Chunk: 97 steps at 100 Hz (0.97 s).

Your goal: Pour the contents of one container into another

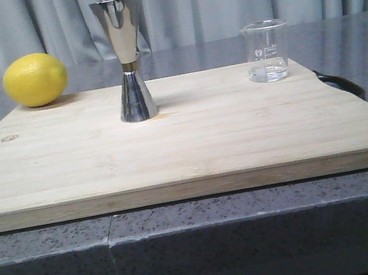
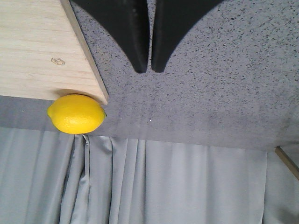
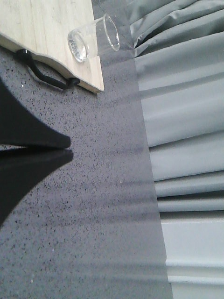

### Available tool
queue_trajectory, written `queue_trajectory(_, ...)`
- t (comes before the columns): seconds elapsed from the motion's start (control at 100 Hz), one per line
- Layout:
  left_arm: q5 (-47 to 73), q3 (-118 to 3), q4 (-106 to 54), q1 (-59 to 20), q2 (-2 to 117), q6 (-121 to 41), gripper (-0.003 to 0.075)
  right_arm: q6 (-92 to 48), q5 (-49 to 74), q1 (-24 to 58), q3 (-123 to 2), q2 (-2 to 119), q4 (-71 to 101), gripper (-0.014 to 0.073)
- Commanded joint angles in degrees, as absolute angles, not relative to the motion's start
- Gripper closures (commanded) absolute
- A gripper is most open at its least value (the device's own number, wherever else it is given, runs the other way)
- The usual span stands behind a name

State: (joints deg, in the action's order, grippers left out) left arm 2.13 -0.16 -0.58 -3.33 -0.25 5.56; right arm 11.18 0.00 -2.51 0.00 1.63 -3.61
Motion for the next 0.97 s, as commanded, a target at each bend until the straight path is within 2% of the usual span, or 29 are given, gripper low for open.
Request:
queue_trajectory(0.0,-2.6,0.6,-1.1,-3.1,-1.2,6.0,0.0739,11.1,-9.5,-3.2,2.1,0.4,-3.4,0.0641)
queue_trajectory(0.09,-2.6,0.6,-1.1,-3.1,-1.2,6.0,0.0739,11.1,-5.5,-4.1,1.9,-1.3,-3.4,0.0641)
queue_trajectory(0.96,-2.6,0.6,-1.1,-3.1,-1.2,6.0,0.0739,11.1,-5.1,-4.7,2.0,-1.6,-3.4,0.0641)
